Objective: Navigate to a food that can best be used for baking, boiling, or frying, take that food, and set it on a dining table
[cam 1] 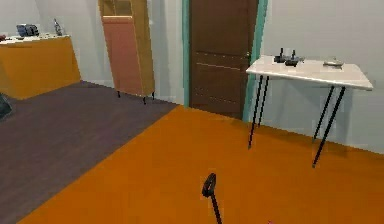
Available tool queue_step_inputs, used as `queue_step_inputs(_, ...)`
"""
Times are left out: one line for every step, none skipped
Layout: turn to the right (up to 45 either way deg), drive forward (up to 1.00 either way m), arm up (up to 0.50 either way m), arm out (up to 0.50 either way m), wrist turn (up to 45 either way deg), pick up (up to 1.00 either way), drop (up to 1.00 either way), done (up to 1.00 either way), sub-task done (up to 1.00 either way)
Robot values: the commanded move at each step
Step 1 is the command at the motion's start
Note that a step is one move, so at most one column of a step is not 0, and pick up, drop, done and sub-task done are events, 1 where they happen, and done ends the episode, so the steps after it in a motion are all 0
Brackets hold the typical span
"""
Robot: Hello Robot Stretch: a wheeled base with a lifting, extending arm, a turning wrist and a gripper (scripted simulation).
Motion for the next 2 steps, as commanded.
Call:
queue_step_inputs(-33.0,0.0,0.0,0.0,0.0,0.0,0.0,0.0,0.0)
queue_step_inputs(-3.0,0.0,0.0,0.0,0.0,0.0,0.0,0.0,0.0)
